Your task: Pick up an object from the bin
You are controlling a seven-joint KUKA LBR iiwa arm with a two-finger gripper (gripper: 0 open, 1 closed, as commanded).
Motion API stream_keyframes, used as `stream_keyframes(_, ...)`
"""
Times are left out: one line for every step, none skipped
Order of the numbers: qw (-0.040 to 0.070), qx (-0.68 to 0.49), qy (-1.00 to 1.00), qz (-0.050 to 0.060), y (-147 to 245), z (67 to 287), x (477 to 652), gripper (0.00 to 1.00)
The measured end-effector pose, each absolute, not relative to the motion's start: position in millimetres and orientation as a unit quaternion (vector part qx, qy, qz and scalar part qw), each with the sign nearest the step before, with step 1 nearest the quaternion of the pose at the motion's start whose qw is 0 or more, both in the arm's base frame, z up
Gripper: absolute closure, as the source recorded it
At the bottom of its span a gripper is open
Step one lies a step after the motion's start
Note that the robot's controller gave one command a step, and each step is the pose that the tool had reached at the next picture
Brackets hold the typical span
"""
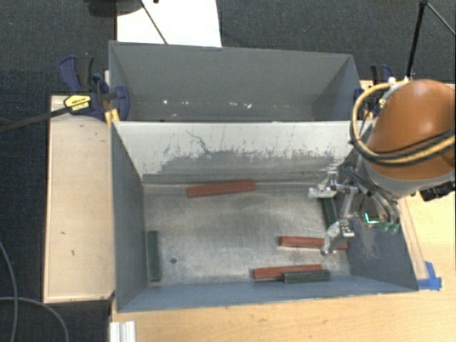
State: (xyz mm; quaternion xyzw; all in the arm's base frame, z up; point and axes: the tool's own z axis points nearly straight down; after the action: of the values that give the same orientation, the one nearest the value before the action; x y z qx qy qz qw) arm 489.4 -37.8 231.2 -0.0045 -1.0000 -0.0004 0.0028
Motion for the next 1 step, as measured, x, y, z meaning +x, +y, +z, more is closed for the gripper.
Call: stream_keyframes(-0.001,-0.004,-1.0,0.0,-37.8,235.0,491.0,0.0)
